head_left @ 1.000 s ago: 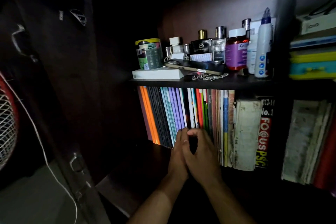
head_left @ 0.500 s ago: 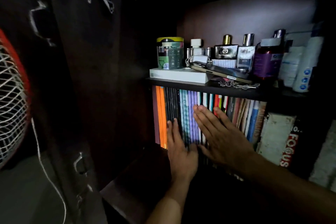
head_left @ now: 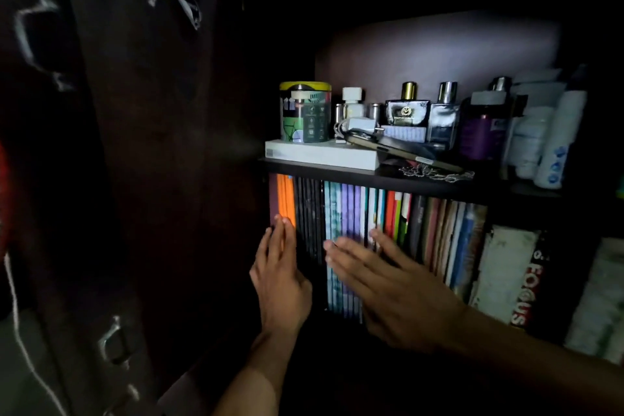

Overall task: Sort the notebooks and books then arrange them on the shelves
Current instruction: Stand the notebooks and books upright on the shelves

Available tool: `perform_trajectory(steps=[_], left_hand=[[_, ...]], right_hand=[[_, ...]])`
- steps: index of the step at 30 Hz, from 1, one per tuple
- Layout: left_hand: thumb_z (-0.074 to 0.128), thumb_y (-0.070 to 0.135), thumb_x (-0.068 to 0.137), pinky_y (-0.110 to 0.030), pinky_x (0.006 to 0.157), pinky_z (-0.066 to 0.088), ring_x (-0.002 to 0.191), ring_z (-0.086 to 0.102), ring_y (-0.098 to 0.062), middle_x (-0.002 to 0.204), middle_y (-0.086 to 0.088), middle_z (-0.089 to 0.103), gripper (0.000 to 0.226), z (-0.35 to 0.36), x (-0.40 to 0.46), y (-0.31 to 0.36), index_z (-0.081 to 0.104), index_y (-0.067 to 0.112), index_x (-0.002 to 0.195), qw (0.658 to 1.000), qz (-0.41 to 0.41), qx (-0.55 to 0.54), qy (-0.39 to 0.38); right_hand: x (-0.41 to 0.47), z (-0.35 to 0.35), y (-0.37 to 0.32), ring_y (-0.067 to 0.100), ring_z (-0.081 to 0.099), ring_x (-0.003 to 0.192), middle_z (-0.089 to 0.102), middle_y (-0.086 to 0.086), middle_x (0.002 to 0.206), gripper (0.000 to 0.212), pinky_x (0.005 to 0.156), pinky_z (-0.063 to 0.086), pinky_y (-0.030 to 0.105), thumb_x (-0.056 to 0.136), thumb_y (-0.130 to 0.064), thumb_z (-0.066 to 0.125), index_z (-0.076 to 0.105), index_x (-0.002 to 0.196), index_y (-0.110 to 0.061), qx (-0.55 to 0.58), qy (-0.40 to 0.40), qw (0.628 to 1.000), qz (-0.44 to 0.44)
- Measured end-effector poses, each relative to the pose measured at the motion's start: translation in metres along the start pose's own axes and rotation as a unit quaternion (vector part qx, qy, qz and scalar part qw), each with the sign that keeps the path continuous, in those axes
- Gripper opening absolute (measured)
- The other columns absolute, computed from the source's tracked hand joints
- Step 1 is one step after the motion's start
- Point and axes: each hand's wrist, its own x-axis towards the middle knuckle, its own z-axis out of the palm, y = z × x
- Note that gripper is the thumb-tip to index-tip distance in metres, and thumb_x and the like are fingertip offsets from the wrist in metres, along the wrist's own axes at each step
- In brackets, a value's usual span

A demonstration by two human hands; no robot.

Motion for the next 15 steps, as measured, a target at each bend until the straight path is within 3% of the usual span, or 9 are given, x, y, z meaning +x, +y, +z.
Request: perform_trajectory(steps=[2, 4, 7, 10, 12, 15], left_hand=[[0.060, 0.004, 0.073, -0.045, 0.116, 0.021, 0.154, -0.003, -0.014, 0.163, 0.017, -0.027, 0.116, 0.003, -0.001, 0.004, -0.013, 0.029, 0.159, 0.999, -0.011, 0.015, -0.030], [0.060, 0.010, 0.076, -0.047, 0.119, 0.018, 0.153, -0.015, -0.010, 0.161, 0.015, -0.033, 0.116, 0.005, -0.001, 0.005, -0.021, 0.027, 0.156, 0.999, -0.017, 0.010, -0.040], [0.063, 0.029, 0.077, -0.050, 0.123, 0.014, 0.153, -0.017, -0.010, 0.165, 0.008, -0.026, 0.114, 0.007, -0.002, 0.006, -0.016, 0.022, 0.159, 0.999, -0.014, -0.028, -0.032], [0.049, 0.047, 0.081, -0.050, 0.125, 0.011, 0.156, -0.007, -0.019, 0.169, -0.004, -0.012, 0.102, 0.016, -0.006, 0.014, -0.009, 0.017, 0.160, 0.996, 0.089, -0.017, -0.014], [0.043, 0.049, 0.085, -0.055, 0.124, 0.009, 0.155, -0.012, -0.021, 0.167, -0.004, -0.019, 0.098, 0.021, -0.008, 0.017, -0.015, 0.016, 0.158, 0.989, 0.137, -0.019, -0.043], [0.040, 0.056, 0.088, -0.055, 0.125, 0.003, 0.153, -0.020, -0.020, 0.165, 0.001, -0.028, 0.098, 0.021, -0.006, 0.012, -0.019, 0.017, 0.156, 0.987, 0.138, -0.034, -0.074]], right_hand=[[0.002, 0.000, 0.015, 0.029, 0.003, 0.155, 0.005, 0.015, 0.168, 0.087, 0.123, 0.002, 0.059, 0.089, -0.047, 0.042, 0.014, 0.159, -0.004, -0.037, -0.015, 0.999, 0.001], [0.005, 0.003, 0.028, 0.031, 0.003, 0.155, 0.002, 0.019, 0.167, 0.088, 0.123, 0.001, 0.059, 0.090, -0.046, 0.040, 0.010, 0.158, 0.000, -0.068, -0.039, 0.997, -0.003], [0.014, 0.009, 0.026, 0.034, 0.005, 0.155, 0.005, 0.022, 0.166, 0.088, 0.122, 0.003, 0.060, 0.090, -0.046, 0.037, 0.010, 0.157, 0.004, -0.077, -0.035, 0.996, -0.016], [0.026, 0.010, 0.016, 0.036, 0.013, 0.153, 0.019, 0.024, 0.163, 0.079, 0.122, 0.002, 0.061, 0.095, -0.044, 0.034, 0.022, 0.154, 0.006, -0.065, -0.023, 0.998, -0.010], [0.031, 0.005, 0.018, 0.034, 0.016, 0.153, 0.025, 0.022, 0.162, 0.074, 0.123, 0.004, 0.060, 0.098, -0.045, 0.031, 0.025, 0.154, 0.004, -0.057, -0.020, 0.998, -0.012], [0.014, -0.011, 0.020, 0.031, 0.011, 0.154, 0.020, 0.018, 0.165, 0.074, 0.123, 0.004, 0.058, 0.097, -0.044, 0.034, 0.023, 0.157, -0.003, -0.024, 0.002, 1.000, -0.002]])
